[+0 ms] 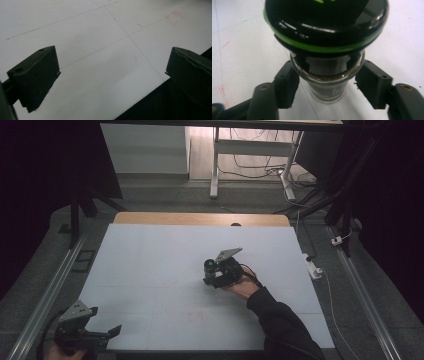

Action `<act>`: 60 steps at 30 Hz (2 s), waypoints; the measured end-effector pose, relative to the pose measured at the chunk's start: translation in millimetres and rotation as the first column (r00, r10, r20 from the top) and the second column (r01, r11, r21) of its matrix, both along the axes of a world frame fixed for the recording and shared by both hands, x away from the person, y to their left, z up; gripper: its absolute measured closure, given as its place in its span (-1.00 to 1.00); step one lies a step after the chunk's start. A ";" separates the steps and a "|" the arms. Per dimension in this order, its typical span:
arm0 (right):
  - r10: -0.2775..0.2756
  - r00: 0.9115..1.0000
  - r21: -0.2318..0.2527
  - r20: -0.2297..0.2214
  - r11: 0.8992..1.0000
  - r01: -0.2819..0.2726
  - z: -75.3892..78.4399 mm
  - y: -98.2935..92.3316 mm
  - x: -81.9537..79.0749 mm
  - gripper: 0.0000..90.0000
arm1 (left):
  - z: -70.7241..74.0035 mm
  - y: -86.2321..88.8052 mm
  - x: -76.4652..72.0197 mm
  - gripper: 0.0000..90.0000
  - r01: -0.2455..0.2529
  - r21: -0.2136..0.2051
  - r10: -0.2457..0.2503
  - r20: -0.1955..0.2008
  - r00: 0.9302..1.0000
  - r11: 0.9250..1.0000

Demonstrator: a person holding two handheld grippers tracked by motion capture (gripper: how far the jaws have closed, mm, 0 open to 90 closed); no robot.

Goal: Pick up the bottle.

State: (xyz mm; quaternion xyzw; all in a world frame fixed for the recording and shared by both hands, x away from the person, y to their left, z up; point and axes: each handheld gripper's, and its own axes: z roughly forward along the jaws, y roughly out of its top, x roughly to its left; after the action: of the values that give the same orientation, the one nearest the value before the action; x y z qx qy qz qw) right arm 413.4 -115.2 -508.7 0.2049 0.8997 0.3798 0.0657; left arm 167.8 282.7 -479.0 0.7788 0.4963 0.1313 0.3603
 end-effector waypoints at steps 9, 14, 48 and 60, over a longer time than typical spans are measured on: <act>0.043 0.998 -0.035 0.050 0.999 -0.041 1.2 1.2 -2.0 0.17 | -0.1 -0.4 0.1 -1.00 0.002 0.003 -0.002 0.001 1.000 1.000; 0.038 0.998 -0.044 0.060 0.998 -0.035 1.9 2.2 -3.2 0.18 | -0.1 -0.5 0.2 -1.00 0.003 0.004 -0.003 0.000 1.000 1.000; 0.052 0.998 -0.026 0.021 0.998 -0.051 38.4 6.0 -20.8 0.18 | 0.2 -1.4 0.4 -1.00 0.009 0.012 -0.009 0.003 1.000 1.000; 0.080 0.996 -0.029 0.048 0.996 -0.079 51.9 6.4 -33.5 0.18 | 0.2 -1.3 0.6 -1.00 0.009 0.009 -0.009 0.001 1.000 1.000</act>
State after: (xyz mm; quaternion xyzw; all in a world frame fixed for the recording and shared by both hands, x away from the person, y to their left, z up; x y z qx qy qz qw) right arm 379.9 -108.9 -456.8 0.1587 0.9102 0.3750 0.0755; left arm 168.4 281.5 -478.8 0.7827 0.4919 0.1321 0.3578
